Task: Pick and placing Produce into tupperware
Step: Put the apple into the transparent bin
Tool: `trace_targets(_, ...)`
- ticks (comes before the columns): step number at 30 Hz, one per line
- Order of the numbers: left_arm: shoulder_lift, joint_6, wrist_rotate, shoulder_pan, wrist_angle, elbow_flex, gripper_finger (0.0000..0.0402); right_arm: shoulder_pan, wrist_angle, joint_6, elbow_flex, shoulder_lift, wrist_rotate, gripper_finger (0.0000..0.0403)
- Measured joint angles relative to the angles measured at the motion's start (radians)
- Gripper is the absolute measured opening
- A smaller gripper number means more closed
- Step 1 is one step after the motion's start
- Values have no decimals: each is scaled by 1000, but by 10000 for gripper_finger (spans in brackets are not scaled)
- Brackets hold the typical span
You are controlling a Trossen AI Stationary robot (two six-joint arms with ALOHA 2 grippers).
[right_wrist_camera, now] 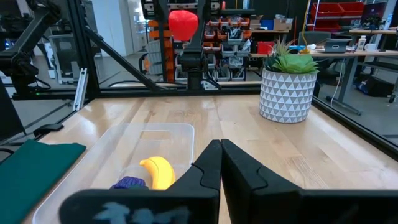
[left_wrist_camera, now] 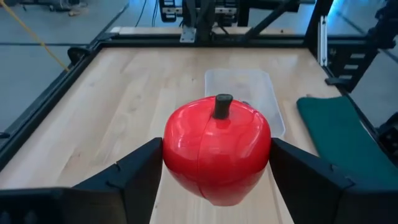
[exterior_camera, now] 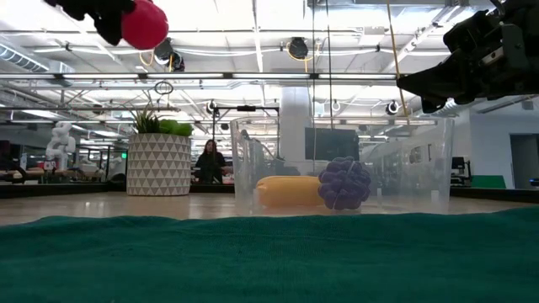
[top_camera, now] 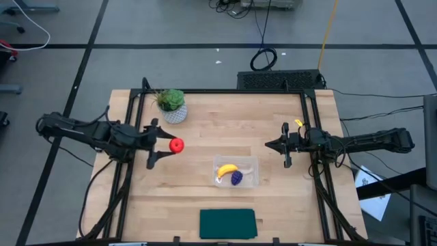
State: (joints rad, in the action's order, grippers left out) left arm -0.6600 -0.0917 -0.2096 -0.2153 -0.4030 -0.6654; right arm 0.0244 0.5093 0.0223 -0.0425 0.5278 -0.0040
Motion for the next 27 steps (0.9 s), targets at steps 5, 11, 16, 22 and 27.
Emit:
trace_targets(5,0,4,0,0,117,69,275,0,-2,0,0,0,0,0)
trace_targets(11,0,18,15,0,246,149,275,0,-6,0,0,0,0,0)
trace_targets(16,0,31,17,0,314,201,275,0,-6,0,0,0,0,0)
trace_targets(22,0,40,17,0,361,234,275,0,-6,0,0,0,0,0)
trace_targets(27,0,45,17,0,386,235,275,0,-6,0,0,0,0,0)
